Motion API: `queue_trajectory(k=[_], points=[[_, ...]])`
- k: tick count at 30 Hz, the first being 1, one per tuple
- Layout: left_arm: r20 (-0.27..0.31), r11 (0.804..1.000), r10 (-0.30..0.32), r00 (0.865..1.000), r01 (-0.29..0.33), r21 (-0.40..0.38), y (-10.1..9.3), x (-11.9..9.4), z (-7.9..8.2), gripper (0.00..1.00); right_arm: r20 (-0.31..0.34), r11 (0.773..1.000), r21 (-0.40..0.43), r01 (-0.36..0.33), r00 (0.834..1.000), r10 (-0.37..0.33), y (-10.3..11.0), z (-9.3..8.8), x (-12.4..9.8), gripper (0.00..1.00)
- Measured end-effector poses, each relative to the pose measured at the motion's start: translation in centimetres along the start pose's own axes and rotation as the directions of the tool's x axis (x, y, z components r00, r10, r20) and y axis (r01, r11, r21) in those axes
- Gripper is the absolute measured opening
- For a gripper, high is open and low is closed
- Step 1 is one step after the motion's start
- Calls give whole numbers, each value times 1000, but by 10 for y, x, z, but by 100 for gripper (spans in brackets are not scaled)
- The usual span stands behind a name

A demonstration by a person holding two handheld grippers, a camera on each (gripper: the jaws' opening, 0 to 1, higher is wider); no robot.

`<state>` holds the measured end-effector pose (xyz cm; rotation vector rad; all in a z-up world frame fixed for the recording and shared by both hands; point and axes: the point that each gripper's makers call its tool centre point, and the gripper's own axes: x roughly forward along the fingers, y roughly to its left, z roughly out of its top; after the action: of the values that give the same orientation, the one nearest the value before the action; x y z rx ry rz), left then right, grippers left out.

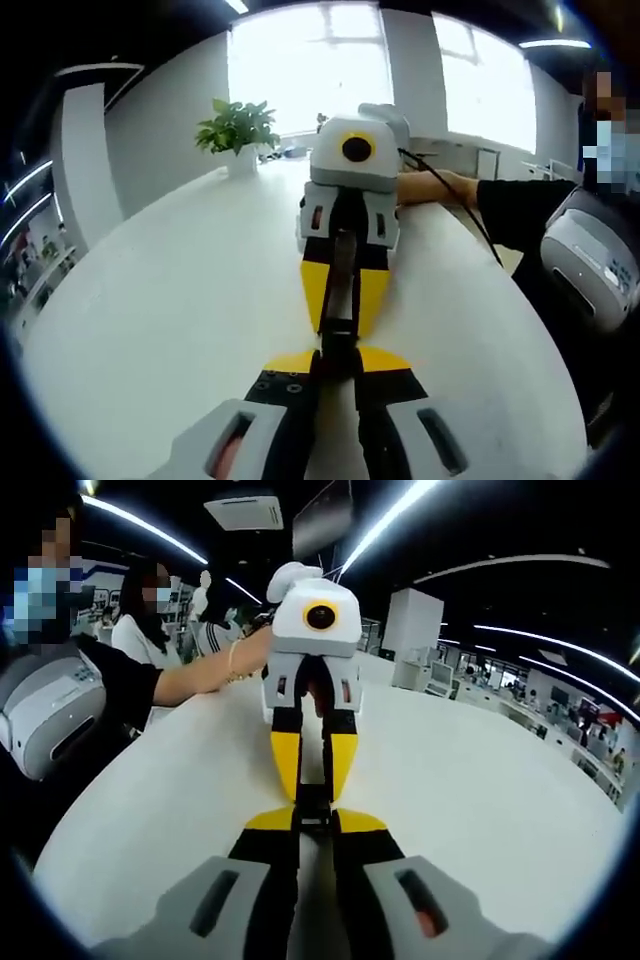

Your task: Snap the two parts of the plastic buckle together until the buckle closes and remains connected.

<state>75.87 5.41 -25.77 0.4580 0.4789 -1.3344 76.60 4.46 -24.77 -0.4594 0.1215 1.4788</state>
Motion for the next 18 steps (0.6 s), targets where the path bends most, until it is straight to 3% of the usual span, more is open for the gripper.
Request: queue_trajectory(k=[18], points=[[-12,997,60,998,-60,-38,20,-8,-4,13,-49,990,-68,122,991,-126,-25,-7,-10,12]])
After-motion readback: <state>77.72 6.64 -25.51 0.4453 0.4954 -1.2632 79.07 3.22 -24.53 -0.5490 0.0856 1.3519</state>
